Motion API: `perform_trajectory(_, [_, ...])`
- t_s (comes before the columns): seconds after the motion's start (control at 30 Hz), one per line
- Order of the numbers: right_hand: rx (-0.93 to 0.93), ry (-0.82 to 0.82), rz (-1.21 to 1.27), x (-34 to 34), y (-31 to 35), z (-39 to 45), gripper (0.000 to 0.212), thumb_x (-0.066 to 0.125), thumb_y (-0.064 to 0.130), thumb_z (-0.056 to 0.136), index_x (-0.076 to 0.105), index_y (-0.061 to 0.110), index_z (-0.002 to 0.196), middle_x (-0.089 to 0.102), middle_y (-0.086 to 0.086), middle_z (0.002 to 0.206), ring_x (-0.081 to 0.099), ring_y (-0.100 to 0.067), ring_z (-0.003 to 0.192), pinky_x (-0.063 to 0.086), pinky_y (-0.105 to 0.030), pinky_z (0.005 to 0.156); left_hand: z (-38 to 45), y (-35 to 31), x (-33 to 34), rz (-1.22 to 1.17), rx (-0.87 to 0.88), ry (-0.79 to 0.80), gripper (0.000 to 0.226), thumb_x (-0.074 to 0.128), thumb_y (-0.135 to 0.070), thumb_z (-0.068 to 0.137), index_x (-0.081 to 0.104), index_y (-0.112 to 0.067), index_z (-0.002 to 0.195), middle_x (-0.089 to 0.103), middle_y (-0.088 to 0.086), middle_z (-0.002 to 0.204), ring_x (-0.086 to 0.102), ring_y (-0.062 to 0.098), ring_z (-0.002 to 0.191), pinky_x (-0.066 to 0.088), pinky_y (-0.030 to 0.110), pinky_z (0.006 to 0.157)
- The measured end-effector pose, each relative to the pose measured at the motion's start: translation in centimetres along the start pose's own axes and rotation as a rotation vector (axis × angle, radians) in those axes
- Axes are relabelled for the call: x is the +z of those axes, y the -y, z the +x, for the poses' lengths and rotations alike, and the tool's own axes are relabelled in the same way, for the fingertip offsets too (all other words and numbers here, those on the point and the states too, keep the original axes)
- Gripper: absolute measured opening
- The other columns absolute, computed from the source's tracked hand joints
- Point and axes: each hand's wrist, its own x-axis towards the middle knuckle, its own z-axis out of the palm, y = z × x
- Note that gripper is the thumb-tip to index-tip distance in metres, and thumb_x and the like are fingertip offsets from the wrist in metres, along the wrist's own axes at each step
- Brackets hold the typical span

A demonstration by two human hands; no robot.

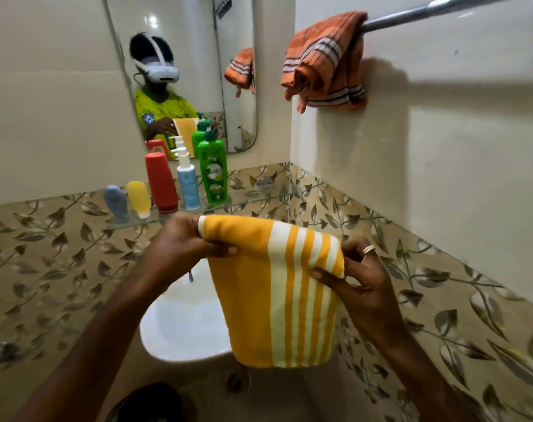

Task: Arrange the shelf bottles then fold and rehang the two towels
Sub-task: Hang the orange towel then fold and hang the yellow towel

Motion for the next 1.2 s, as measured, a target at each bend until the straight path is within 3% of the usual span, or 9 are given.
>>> perform_trajectory(0.1, [-0.176,-0.167,-0.360,-1.4,1.1,1.5,0.035,0.061,0.043,0.092,0.073,0.014,0.106,0.060,0.005,0.088,0.060,-0.009,0.077,0.055,-0.025,0.062,3.2,-1.6,0.6,0.451,0.236,-0.245,0.041,0.077,-0.057,0.066,0.079,-0.023,0.088,0.076,0.000,0.078,0.070,0.016,0.067,0.057,0.033,0.065])
perform_trajectory(0.2, [-0.244,-0.312,-0.534,-2.3,3.2,3.4,0.035,0.060,0.040,0.094,0.076,0.010,0.102,0.069,-0.003,0.075,0.063,-0.017,0.059,0.055,-0.036,0.050,5.7,-3.8,0.7,0.666,0.496,-0.497,0.055,0.063,-0.068,0.069,0.079,-0.017,0.082,0.073,0.009,0.066,0.057,0.018,0.050,0.045,0.026,0.053])
perform_trajectory(0.4, [-0.258,-0.585,-0.728,-5.1,8.8,8.4,0.014,0.072,0.020,0.091,0.074,0.006,0.090,0.063,-0.004,0.064,0.051,-0.015,0.051,0.040,-0.023,0.052,10.7,-10.6,1.9,-0.123,0.641,-0.400,0.014,0.070,-0.026,0.092,0.076,-0.024,0.104,0.074,-0.001,0.068,0.069,0.015,0.052,0.060,0.035,0.053])
perform_trajectory(0.53, [-0.338,-0.704,-0.828,-8.3,12.8,13.2,0.012,0.076,0.014,0.091,0.075,0.005,0.099,0.066,-0.009,0.067,0.059,-0.025,0.054,0.048,-0.033,0.052,13.9,-16.4,2.2,-0.580,0.715,-0.191,0.020,0.063,-0.014,0.097,0.070,-0.015,0.115,0.077,0.006,0.094,0.076,0.018,0.084,0.064,0.044,0.068])
perform_trajectory(0.7, [-0.387,-0.878,-0.986,-12.9,17.3,21.1,0.012,0.068,0.017,0.095,0.072,0.006,0.093,0.066,-0.013,0.067,0.056,-0.028,0.058,0.039,-0.031,0.056,18.7,-23.2,3.5,-0.547,0.972,-0.010,0.047,0.063,-0.012,0.095,0.049,-0.017,0.140,0.058,0.003,0.140,0.056,0.008,0.129,0.053,0.034,0.102])
perform_trajectory(0.9, [-0.103,-0.862,-1.060,-16.1,19.1,27.0,0.020,0.062,0.030,0.095,0.067,0.012,0.100,0.073,-0.013,0.090,0.067,-0.033,0.086,0.040,-0.029,0.067,25.1,-28.7,7.7,-0.330,1.006,0.217,0.085,0.059,-0.027,0.094,0.004,-0.027,0.158,0.024,0.005,0.163,0.031,0.022,0.147,0.031,0.043,0.121])
perform_trajectory(1.0, [0.039,-0.813,-1.015,-15.8,20.0,27.9,0.049,0.068,0.034,0.090,0.053,0.020,0.135,0.071,-0.014,0.118,0.064,-0.037,0.113,0.050,-0.038,0.091,27.0,-29.5,9.9,-0.151,0.969,0.252,0.084,0.050,-0.037,0.101,-0.012,-0.028,0.157,0.022,0.005,0.165,0.036,0.028,0.145,0.030,0.035,0.118])
perform_trajectory(1.07, [0.073,-0.732,-1.043,-15.1,20.2,28.0,0.070,0.072,0.037,0.087,0.040,0.020,0.147,0.060,-0.015,0.136,0.056,-0.036,0.126,0.046,-0.041,0.101,27.9,-29.4,10.9,-0.041,1.004,0.150,0.069,0.041,-0.043,0.104,0.006,-0.020,0.158,0.044,0.009,0.155,0.050,0.031,0.134,0.039,0.039,0.111])
perform_trajectory(1.2, [0.065,-0.426,-1.369,-14.3,19.6,28.6,0.065,0.071,0.043,0.088,0.049,0.020,0.145,0.041,-0.011,0.153,0.035,-0.030,0.144,0.038,-0.042,0.115,28.9,-29.2,10.9,0.082,1.108,-0.040,0.048,0.029,-0.051,0.101,0.055,-0.017,0.123,0.070,0.014,0.116,0.064,0.032,0.103,0.049,0.042,0.088])
